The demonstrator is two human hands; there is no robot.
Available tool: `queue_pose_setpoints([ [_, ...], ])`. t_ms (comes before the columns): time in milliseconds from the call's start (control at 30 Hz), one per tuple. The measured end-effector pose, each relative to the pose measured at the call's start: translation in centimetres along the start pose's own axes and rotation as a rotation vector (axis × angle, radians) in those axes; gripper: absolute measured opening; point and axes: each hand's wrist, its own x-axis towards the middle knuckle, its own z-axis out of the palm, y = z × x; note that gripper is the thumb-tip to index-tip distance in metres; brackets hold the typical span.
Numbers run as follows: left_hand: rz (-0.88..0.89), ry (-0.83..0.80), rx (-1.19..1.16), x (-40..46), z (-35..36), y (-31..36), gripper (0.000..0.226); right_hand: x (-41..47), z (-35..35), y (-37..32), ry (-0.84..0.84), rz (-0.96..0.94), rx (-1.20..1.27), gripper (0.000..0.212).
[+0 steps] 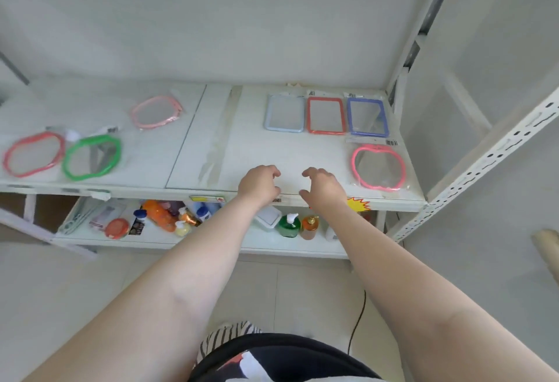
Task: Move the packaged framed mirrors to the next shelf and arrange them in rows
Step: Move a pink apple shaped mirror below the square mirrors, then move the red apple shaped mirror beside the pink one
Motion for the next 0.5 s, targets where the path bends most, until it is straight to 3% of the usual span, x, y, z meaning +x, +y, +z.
queue_pose_setpoints([
  [300, -0.077, 0.066, 0.031, -4.7, -6.0, -13.8, 0.043, -1.4, 7.3, -13.1, -0.067, -0.137, -0.059, 0.045],
  [500, -0.074, 0.053, 0.08, -7.7, -10.8, -25.0, 0.044, -3.9, 14.1, -24.0, -0.1, -0.099, -0.042, 0.041],
])
